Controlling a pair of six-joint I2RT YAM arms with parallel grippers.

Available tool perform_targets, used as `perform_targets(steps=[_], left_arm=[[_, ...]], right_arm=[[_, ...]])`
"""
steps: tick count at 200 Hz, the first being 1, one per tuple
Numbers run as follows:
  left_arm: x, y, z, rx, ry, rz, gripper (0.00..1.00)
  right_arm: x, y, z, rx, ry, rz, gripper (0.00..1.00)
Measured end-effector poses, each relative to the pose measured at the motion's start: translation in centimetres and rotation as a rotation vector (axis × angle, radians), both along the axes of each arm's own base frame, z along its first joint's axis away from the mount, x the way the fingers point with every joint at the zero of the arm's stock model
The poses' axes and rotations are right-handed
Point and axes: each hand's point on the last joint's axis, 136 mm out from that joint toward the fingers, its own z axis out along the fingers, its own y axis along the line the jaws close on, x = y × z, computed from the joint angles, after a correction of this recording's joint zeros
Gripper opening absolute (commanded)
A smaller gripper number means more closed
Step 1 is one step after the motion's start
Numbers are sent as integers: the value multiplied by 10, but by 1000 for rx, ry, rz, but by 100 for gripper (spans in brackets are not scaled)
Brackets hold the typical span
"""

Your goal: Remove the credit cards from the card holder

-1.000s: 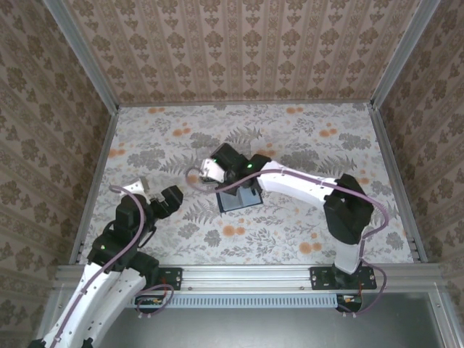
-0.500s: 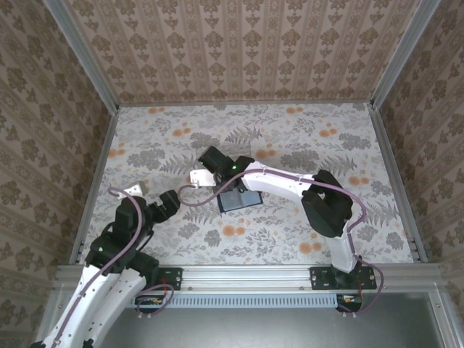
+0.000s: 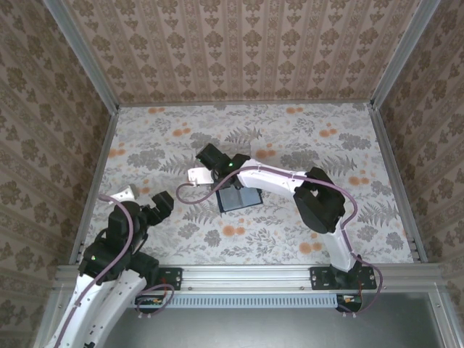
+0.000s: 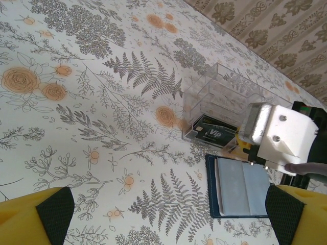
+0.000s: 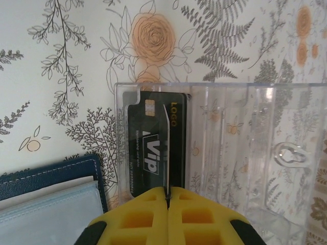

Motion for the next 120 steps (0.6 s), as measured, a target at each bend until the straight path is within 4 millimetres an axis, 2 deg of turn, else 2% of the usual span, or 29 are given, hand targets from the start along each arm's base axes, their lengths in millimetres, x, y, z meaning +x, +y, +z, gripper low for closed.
perform_targets(steps=[35, 96, 105, 120], left_arm=[[0, 0, 0, 1, 1, 0, 100], [0, 0, 0, 0, 2, -1, 100], [0, 0, 0, 0, 2, -1, 100], [0, 0, 0, 0, 2, -1, 100]], right_arm=[[0, 1, -12, -13, 17, 2, 0], [3, 6, -19, -12, 27, -2, 0], [4, 8, -20, -10, 29, -3, 7], [5, 9, -22, -9, 31, -7, 8]])
